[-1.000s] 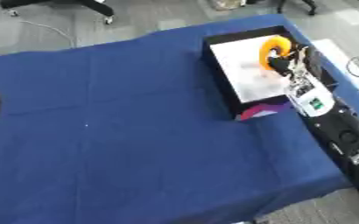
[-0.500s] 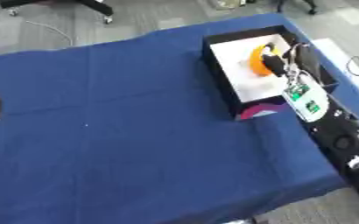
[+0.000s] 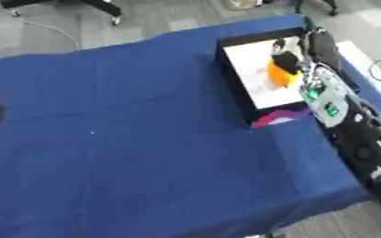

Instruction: Pick up the objects with one hand, pass them to the other hand, and then place them into the box on the other side of the table.

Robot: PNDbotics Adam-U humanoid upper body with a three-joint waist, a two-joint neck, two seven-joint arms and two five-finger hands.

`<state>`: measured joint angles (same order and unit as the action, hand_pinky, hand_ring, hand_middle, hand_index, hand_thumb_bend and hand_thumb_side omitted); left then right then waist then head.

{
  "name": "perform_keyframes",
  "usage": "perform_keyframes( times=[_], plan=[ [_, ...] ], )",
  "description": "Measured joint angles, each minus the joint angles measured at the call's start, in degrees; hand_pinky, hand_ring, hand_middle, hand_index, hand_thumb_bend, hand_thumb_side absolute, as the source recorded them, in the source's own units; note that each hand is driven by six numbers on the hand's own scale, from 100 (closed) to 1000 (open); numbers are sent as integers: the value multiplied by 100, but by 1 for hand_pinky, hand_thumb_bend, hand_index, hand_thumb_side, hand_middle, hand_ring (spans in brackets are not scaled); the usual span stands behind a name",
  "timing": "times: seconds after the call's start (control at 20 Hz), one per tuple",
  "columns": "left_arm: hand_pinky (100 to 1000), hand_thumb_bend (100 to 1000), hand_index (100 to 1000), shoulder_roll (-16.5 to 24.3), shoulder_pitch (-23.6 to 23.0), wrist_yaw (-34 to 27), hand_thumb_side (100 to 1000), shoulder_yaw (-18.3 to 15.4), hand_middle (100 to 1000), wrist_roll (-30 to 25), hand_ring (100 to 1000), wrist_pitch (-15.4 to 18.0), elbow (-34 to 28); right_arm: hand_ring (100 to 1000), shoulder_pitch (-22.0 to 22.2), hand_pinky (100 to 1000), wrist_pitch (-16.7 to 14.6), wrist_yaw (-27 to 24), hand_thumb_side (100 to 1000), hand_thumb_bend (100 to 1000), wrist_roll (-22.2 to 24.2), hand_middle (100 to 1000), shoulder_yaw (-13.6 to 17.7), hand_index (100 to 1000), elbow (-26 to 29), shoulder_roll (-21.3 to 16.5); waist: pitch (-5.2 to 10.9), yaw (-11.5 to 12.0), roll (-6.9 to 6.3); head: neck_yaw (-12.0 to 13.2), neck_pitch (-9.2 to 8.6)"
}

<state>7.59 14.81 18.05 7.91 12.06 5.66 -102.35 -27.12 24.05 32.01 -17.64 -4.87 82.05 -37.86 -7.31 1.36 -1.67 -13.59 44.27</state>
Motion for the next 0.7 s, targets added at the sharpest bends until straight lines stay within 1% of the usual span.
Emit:
perform_keyframes(
  times=[0.05,0.1,0.2,0.35,0.5,0.55,0.6,0.7],
  plan=[
    [775,635,752,0,-18,10,412,-1,461,4,567,-5,29,912,0,385,-26,101,352,100,22,606,13,1000,244,52,0,-16,0,49,0],
    [775,635,752,0,-23,21,412,-1,461,9,567,-12,67,909,0,394,-54,211,346,100,49,611,17,1000,508,120,0,-30,0,107,0],
    [774,633,752,-1,-29,56,412,-3,459,8,566,-22,140,907,20,403,-110,473,355,100,154,617,10,1000,1039,275,0,-56,0,232,0],
    [772,639,749,-4,-51,126,408,-17,455,19,562,-56,248,903,40,408,-180,903,411,100,473,615,-64,1000,1780,553,0,-98,0,434,0],
    [772,646,747,-6,-78,178,411,-35,453,62,562,-141,376,891,19,429,-293,1255,415,100,783,619,-191,1000,2372,911,0,-137,0,651,0],
    [772,648,747,-7,-79,197,411,-36,452,76,561,-177,420,884,3,444,-358,1387,333,100,879,627,-250,1000,2529,1031,0,-153,0,718,0],
    [772,649,746,-7,-81,224,411,-36,452,89,561,-209,463,881,-11,448,-449,1544,304,100,988,629,-323,1000,2666,1156,0,-166,0,785,0],
    [771,651,743,-9,-84,270,409,-36,450,109,560,-261,533,878,-13,444,-634,1848,330,100,1195,624,-463,1000,2861,1377,0,-181,0,892,0]
  ],
)
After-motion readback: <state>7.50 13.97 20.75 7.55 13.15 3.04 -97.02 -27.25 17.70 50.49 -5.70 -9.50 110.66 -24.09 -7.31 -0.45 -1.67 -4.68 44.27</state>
